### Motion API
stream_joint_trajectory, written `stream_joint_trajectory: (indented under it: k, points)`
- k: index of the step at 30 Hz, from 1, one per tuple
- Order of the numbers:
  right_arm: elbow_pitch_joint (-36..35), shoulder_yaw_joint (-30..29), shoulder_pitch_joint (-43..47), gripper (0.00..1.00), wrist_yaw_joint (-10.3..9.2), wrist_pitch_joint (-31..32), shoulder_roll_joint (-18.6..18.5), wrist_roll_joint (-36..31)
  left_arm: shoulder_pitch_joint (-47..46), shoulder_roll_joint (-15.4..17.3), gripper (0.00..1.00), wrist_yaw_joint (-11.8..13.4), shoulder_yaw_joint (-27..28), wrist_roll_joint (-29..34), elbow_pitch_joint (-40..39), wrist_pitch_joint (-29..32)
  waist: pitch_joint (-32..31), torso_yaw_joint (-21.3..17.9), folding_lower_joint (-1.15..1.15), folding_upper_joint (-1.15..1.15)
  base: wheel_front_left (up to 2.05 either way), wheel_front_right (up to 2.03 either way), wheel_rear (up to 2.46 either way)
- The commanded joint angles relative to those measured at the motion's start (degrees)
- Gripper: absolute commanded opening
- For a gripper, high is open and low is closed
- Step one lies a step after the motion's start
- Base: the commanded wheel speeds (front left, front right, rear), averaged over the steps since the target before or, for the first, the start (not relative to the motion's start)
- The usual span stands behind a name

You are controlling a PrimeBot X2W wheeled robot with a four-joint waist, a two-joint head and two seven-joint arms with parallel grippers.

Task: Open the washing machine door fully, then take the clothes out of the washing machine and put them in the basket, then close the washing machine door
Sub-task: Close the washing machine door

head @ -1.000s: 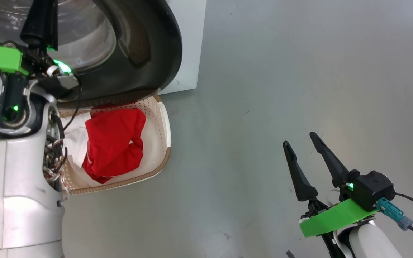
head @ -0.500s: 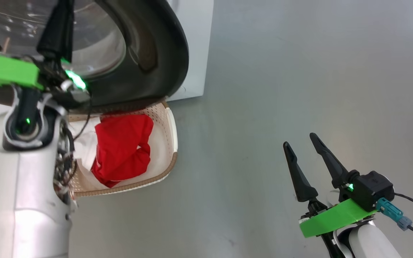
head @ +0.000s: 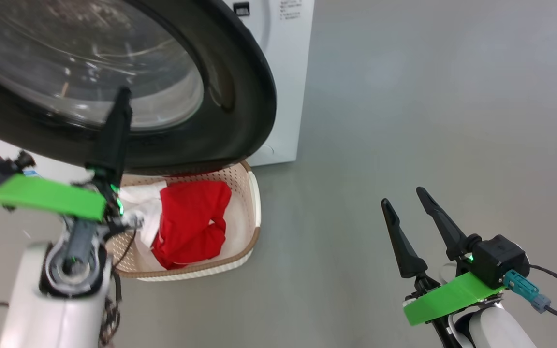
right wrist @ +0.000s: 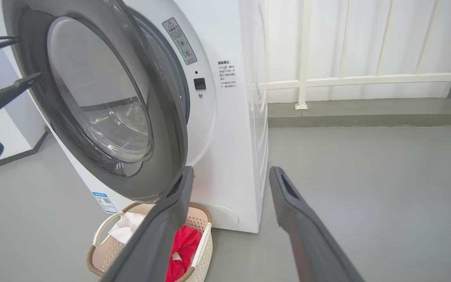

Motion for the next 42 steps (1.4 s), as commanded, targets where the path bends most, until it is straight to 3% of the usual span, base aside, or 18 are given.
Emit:
stream_joint_trajectory:
  k: [1,9,15,28,42]
  points:
    - [-1.1,1.2,0.2,1.0,0.28,-0.4,-0.1,-0.2,1.5,2.5,1.0,-0.4,0.7,2.4,-2.7,-0.8,-1.9,1.4,0.0,0.0,0.0,0.0,0.0]
    - [-0.4,0.9,1.4,1.0,0.28,-0.4,-0.1,-0.2,11.6,7.1,1.0,0.0,-4.2,19.6,-9.2,-9.4,-5.9,3.0,0.0,0.0,0.0,0.0,0.0]
    - [0.2,-0.5,3.1,1.0,0.28,-0.4,-0.1,-0.5,18.7,9.7,1.0,3.5,-6.6,32.3,-13.2,-16.8,-9.3,3.6,0.0,0.0,0.0,0.0,0.0]
    - [-0.5,-2.3,5.4,1.0,0.28,-0.4,-0.1,-2.3,29.3,11.5,1.0,10.0,-8.0,45.8,-19.2,-22.9,-12.4,3.8,0.0,0.0,0.0,0.0,0.0]
    - [-1.6,-4.0,7.8,1.0,0.28,-0.4,-0.1,-3.5,35.7,9.7,1.0,14.2,-6.0,53.6,-21.2,-24.1,-14.1,3.1,0.0,0.0,0.0,0.0,0.0]
